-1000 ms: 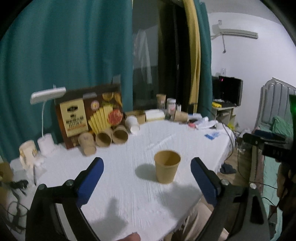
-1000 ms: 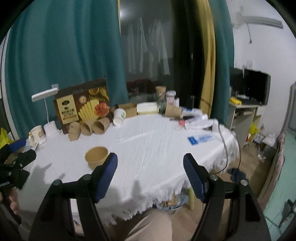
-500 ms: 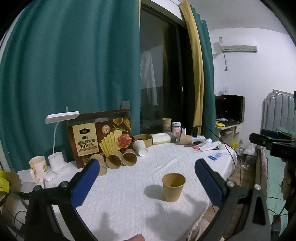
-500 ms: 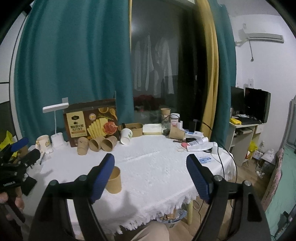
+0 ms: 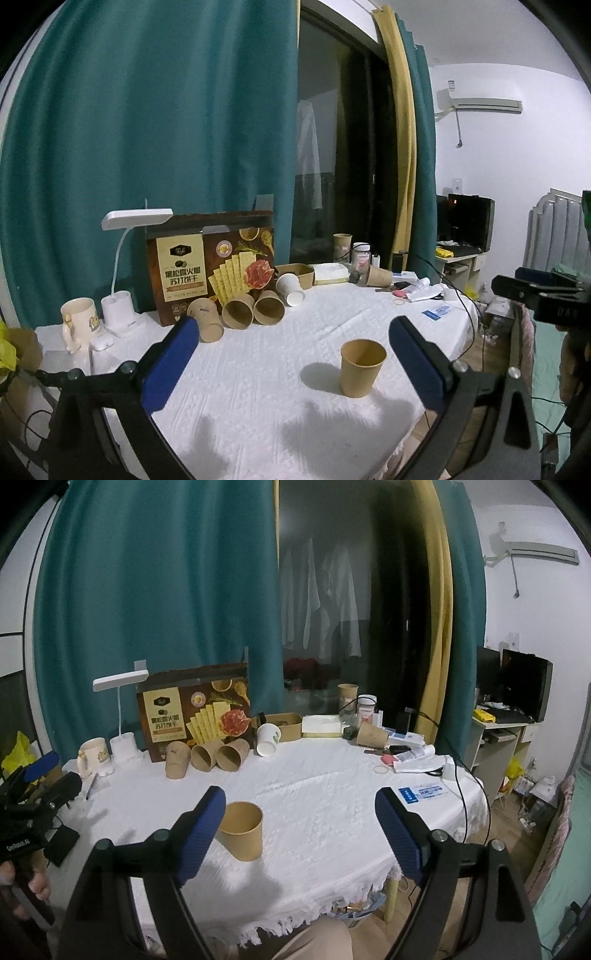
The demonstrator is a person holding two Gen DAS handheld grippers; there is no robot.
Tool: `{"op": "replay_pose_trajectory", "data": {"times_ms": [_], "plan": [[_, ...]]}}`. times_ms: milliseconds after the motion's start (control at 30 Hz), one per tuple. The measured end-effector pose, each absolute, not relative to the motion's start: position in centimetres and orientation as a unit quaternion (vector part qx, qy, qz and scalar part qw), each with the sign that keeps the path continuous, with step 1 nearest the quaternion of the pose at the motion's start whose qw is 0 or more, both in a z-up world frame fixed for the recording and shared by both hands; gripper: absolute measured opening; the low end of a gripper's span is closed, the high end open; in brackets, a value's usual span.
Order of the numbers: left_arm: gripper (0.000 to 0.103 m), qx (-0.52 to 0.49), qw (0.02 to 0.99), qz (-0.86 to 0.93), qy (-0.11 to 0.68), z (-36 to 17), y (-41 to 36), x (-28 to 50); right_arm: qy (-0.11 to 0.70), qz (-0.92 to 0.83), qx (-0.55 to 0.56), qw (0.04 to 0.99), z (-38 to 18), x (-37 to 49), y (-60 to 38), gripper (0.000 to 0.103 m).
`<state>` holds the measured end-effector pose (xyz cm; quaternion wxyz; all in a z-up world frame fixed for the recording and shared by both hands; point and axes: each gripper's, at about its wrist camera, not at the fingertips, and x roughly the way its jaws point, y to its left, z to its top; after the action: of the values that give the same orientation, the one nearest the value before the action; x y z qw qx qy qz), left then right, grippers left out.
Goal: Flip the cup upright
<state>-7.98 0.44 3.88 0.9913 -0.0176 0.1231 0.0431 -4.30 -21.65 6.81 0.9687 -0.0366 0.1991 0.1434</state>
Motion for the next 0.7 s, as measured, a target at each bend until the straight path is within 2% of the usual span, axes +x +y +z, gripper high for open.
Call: {"op": "replay_pose_trajectory", "data": {"times_ms": [700], "plan": [[0.103, -0.013, 0.991, 0.030, 0.133, 3.33, -0.11, -7.02, 0.203, 0.142, -0.040, 0.968, 6.18, -3.23, -21.82, 0.081]]}}
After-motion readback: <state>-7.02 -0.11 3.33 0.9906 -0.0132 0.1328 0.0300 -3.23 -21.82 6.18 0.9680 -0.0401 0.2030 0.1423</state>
